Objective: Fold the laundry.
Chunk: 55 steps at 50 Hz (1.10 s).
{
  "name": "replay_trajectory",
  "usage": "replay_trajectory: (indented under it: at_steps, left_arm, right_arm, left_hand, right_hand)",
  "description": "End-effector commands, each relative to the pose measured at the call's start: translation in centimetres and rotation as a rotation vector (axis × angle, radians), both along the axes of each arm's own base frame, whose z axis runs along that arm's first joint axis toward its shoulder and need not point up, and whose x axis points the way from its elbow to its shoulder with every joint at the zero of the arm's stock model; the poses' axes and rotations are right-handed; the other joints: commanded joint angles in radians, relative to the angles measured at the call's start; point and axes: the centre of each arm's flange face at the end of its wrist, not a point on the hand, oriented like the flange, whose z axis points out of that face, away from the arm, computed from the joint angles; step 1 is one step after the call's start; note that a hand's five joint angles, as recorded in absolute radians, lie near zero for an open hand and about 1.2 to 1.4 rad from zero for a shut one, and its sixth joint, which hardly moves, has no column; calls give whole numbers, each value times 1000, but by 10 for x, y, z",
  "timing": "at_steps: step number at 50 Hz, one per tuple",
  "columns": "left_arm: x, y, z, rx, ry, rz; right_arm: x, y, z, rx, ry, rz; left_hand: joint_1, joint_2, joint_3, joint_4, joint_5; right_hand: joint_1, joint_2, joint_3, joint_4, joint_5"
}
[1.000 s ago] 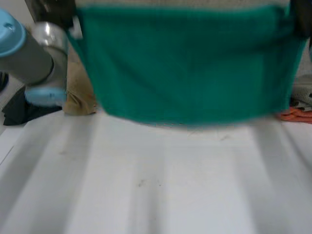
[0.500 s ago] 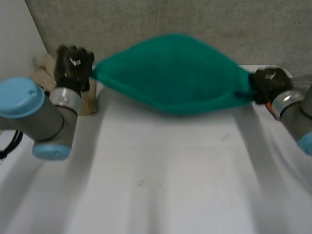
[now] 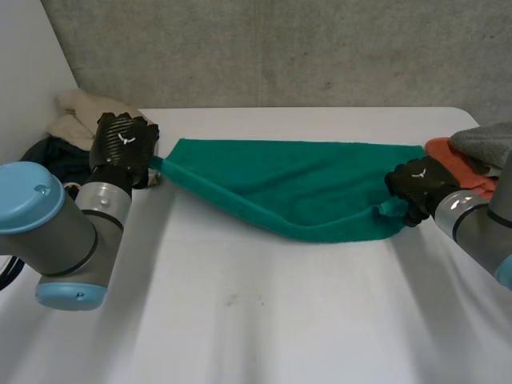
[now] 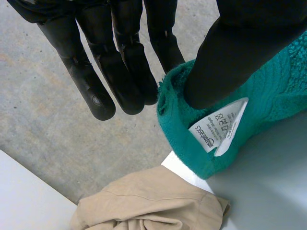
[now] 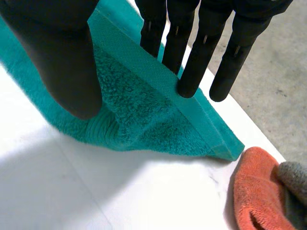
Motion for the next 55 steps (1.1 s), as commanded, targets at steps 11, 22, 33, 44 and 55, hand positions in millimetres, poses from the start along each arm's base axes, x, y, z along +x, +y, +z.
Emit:
replay_trajectory:
  at_steps: [11,22,33,44,55]
  left_arm:
    - [0,1,0,3,0,-4]
    - [0,8,3,29,-4,-9]
    - [36,36,48,126,-19,57]
    - [49,84,68,189,-52,-2]
    - [60,115,41,389,-234,-7]
  right_arm:
    - [27,21,-19,-136,278,185]
    - [29,11,-25,-203,294,182]
    - [-15,22,78,-169,57,-50]
    - [-55,64,83,156,183,-106]
    - [-73,91,67,226,349,-33]
  left_hand:
    - [245,195,199,196,239]
    - [245,195,199,196,239]
    - [245,195,199,196,239]
    - [245,195,199,196,239]
    - [245,195,199,196,239]
  right_hand:
    - [-84,-83,-93,-64,-34]
    - [661,662,652,681,711]
    - [661,662,652,681,711]
    - [661,662,652,681,711]
    - [661,662,652,681,711]
